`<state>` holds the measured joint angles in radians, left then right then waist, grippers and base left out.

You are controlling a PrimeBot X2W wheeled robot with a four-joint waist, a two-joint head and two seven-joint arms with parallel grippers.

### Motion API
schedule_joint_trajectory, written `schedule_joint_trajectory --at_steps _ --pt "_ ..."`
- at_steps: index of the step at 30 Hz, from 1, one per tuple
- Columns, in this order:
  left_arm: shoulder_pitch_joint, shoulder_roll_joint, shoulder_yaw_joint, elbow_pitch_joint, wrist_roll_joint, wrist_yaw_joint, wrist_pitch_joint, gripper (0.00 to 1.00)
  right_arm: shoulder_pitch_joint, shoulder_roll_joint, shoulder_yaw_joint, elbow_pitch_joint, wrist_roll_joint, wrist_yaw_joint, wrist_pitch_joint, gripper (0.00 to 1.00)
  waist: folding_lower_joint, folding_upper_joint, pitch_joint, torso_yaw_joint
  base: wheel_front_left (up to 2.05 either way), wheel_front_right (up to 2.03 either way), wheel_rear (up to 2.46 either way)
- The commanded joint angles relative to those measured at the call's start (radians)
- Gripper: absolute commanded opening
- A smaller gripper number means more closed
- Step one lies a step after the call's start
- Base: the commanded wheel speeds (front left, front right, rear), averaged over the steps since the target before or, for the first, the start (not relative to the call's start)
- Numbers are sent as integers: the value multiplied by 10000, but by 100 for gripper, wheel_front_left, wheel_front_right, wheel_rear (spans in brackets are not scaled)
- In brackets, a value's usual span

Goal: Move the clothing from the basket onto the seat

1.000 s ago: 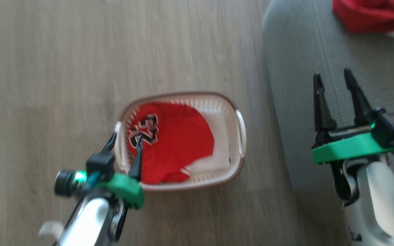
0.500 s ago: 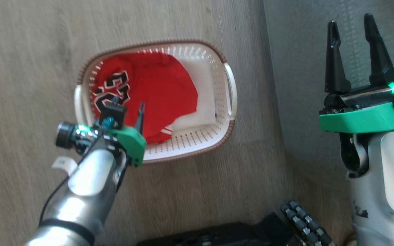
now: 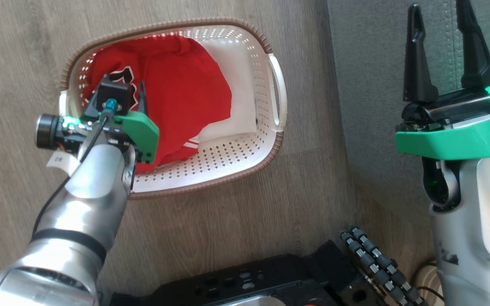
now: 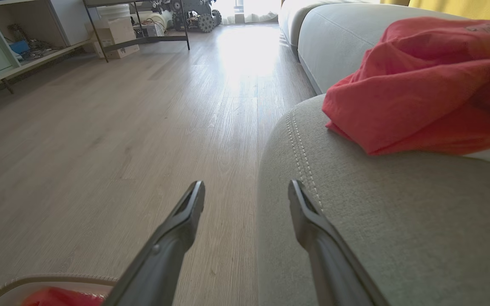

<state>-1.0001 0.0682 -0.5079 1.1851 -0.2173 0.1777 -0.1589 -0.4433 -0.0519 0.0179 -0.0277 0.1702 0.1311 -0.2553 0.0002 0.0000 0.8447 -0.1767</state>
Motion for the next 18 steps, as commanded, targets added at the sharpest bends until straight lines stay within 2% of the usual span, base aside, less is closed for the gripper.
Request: schedule_joint_trajectory --at_steps 1,16,17,18 --pt "58 223 167 2 35 126 -102 100 132 16 235 -341 93 -4 -65 100 -2 0 69 -43 0 0 0" --pt "-653 404 -1 746 14 603 227 100 4 16 533 -563 359 -4 -65 100 -2 0 626 -445 0 0 0" --pt "-683 414 -28 767 26 633 248 87 5 16 538 -581 367 -4 -65 100 -2 0 651 -461 0 0 0" --pt "-713 424 -63 787 47 672 268 47 3 16 549 -597 376 -4 -65 100 -2 0 672 -479 0 0 0"
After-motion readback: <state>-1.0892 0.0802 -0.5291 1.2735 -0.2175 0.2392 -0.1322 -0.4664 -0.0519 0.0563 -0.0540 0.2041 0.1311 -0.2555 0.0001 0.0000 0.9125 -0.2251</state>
